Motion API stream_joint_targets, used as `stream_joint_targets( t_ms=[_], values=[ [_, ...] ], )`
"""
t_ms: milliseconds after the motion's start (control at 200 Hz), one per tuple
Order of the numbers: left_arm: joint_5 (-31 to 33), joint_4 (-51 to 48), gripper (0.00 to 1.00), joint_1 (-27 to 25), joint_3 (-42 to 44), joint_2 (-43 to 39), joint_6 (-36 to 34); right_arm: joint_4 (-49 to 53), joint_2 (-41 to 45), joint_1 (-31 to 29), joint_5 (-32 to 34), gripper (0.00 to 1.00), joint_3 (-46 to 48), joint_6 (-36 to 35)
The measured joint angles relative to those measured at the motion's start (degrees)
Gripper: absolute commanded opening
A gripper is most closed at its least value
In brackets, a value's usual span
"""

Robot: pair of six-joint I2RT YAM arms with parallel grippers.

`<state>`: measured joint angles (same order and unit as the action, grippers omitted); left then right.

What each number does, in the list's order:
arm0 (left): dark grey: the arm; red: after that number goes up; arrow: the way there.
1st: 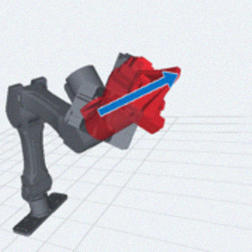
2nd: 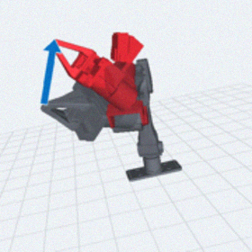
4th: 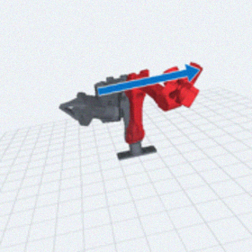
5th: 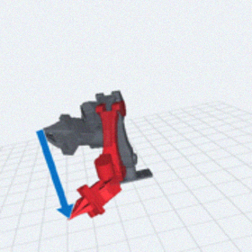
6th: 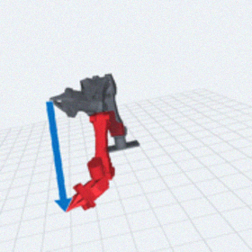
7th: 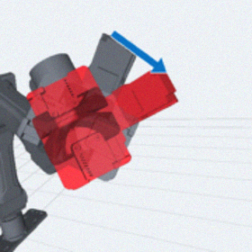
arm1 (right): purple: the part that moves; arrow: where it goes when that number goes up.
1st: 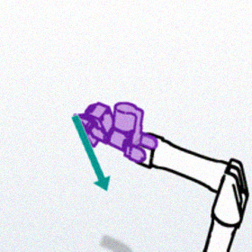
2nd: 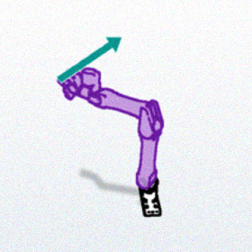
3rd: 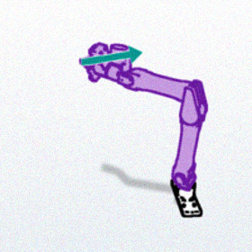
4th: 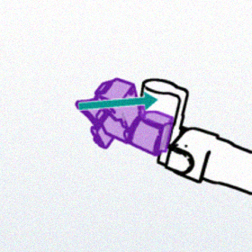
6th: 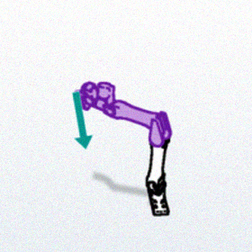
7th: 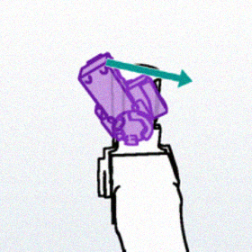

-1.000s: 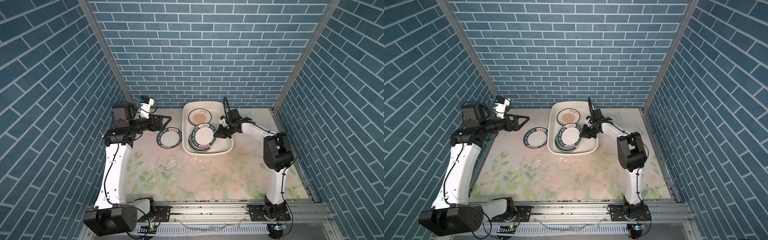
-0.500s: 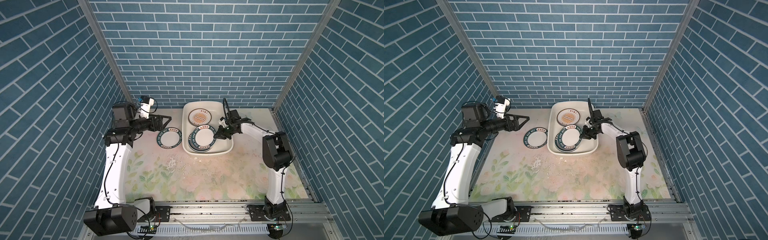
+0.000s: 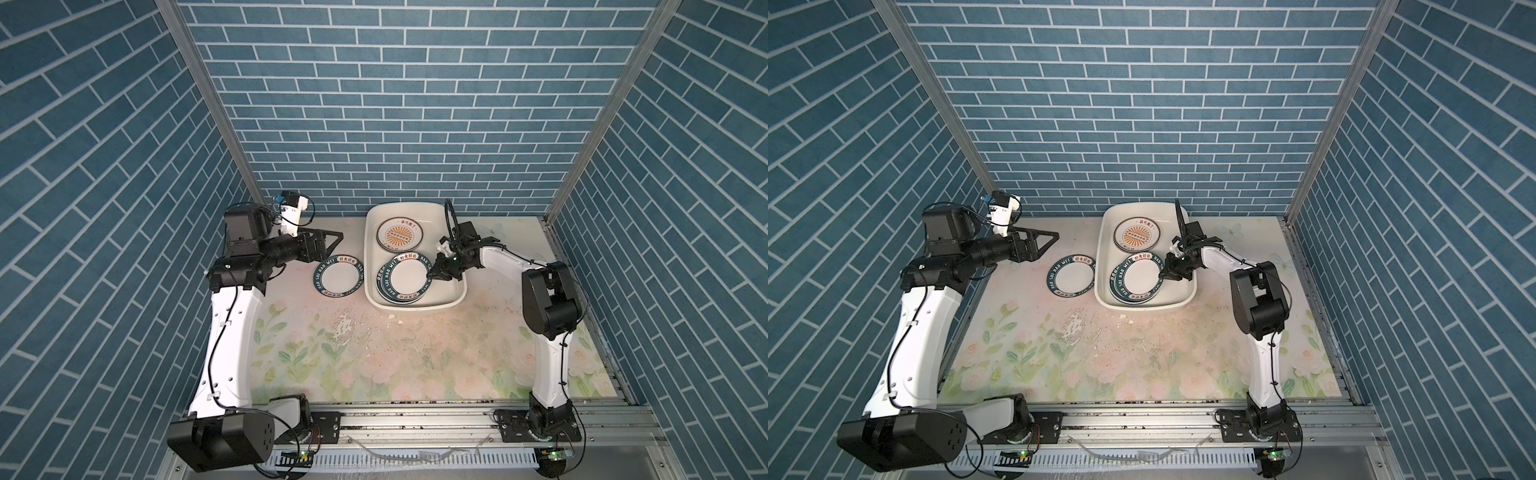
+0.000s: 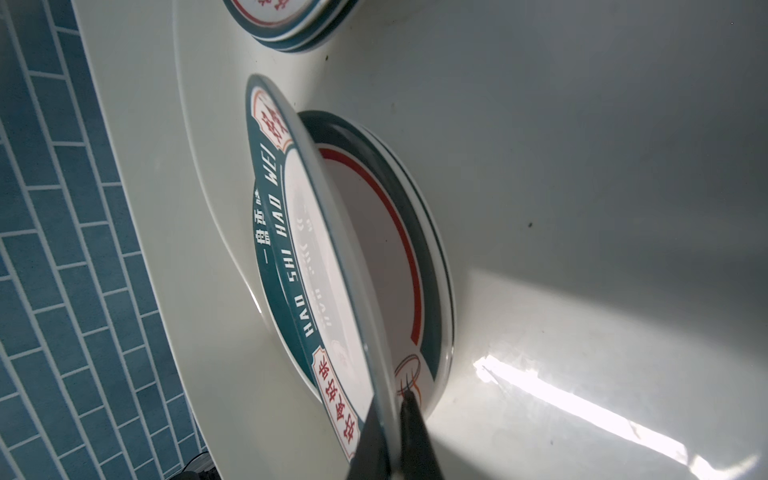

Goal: Place the plates into the plastic bin on the countertop
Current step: 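Lower the green-rimmed plate into the bin onto the stacked plates with the right gripper, then lay the plate flat in the bin and open the right gripper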

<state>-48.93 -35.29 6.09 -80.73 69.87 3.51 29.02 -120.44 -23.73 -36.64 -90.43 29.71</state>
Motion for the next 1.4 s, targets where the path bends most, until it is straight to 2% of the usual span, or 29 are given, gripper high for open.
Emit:
stream_joint_targets(
  t_ms=[670,1401],
  values=[
    [-0.2,0.1,0.93,0.0,0.0,0.0,0.2,-0.1,-0.1,0.0,0.0,0.14,0.0,0.0],
    [-0.2,0.1,0.93,0.0,0.0,0.0,0.2,0.2,-0.5,0.0,0.6,0.17,0.0,-0.1]
  ],
)
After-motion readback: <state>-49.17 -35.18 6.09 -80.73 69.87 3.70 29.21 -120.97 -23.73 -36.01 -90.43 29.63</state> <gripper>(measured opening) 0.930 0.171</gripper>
